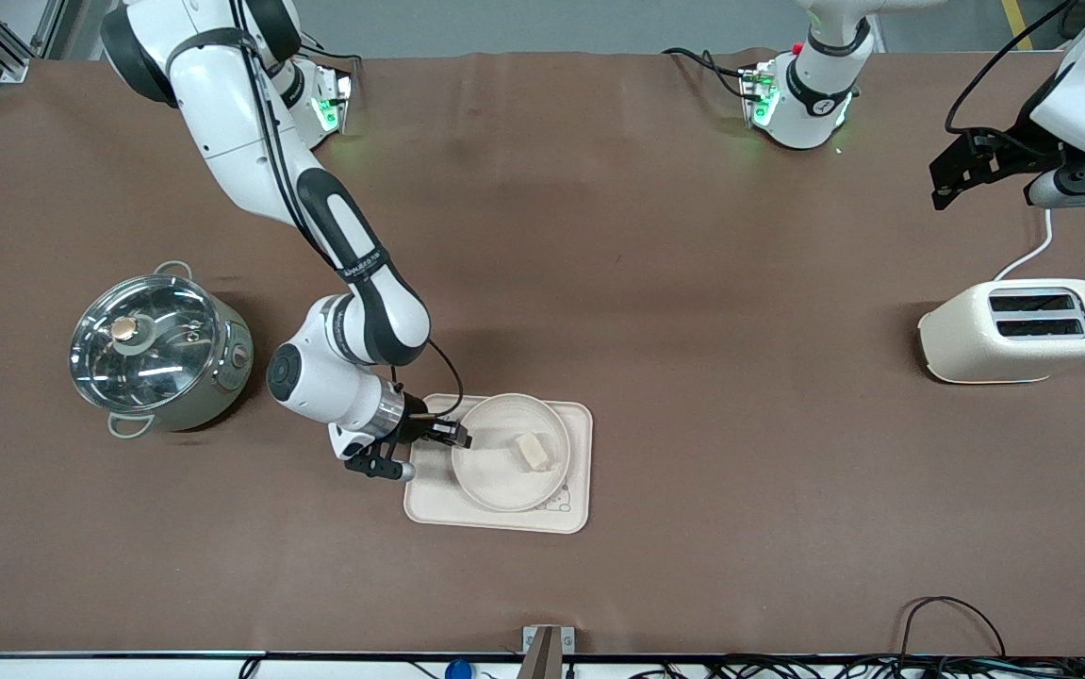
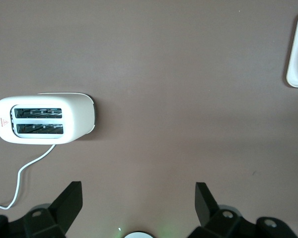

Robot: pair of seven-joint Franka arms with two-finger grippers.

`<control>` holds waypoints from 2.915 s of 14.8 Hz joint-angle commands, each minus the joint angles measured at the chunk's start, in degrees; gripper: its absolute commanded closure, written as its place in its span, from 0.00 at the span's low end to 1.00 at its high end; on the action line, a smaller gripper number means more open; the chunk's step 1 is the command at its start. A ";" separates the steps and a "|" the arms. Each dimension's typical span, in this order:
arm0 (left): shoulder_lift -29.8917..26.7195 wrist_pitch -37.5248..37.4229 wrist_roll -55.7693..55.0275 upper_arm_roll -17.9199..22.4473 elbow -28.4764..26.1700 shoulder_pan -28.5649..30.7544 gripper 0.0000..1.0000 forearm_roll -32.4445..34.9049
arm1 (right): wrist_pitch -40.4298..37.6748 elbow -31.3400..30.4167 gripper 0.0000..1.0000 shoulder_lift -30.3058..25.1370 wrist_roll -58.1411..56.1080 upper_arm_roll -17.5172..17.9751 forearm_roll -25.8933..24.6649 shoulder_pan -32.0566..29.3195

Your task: Place bun in plate and plate on tray

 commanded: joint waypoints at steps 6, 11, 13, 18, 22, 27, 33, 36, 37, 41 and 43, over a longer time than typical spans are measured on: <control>-0.45 -0.98 1.00 0.38 0.39 0.04 0.00 -0.95 | -11.47 -1.16 0.10 -6.15 0.51 -3.52 -1.17 -0.71; -0.36 -0.98 0.99 0.38 0.39 0.04 0.00 -0.95 | -21.92 -1.16 0.00 -12.56 1.21 -8.17 -1.43 -0.80; -0.45 -0.98 0.99 0.38 0.39 0.04 0.00 -0.95 | -26.67 -1.07 0.00 -15.46 1.30 -10.98 -2.48 -0.53; -0.36 -0.98 0.99 0.38 0.48 0.12 0.00 -0.95 | -38.27 -0.98 0.00 -23.90 1.39 -15.20 -16.52 -1.41; -0.10 -0.80 0.99 0.38 0.48 0.56 0.00 -0.95 | -45.66 -1.25 0.00 -31.72 0.69 -17.94 -30.49 -1.94; 0.78 -0.45 0.55 0.29 1.18 0.30 0.00 -1.04 | -53.23 -1.25 0.00 -40.77 0.69 -17.94 -40.00 -3.69; 0.70 -0.54 1.08 0.20 1.18 0.47 0.00 -2.09 | -57.36 -1.25 0.00 -47.72 0.51 -18.03 -45.63 -7.12; 0.78 -0.54 1.08 0.29 2.06 0.48 0.00 -2.10 | -60.96 -1.16 0.00 -51.24 0.60 -17.42 -47.75 -9.83; 0.78 -0.54 0.91 0.29 2.06 0.39 0.00 -1.83 | -62.71 -0.99 0.00 -52.47 0.60 -16.02 -47.75 -12.37; 0.87 -0.71 0.64 0.20 2.94 0.13 0.00 -1.57 | -65.97 -0.72 0.00 -56.61 0.51 -8.99 -47.84 -21.43; 0.78 -0.80 0.56 0.12 2.94 0.12 0.00 -1.57 | -66.86 -0.72 0.00 -57.92 0.60 -4.95 -47.66 -25.21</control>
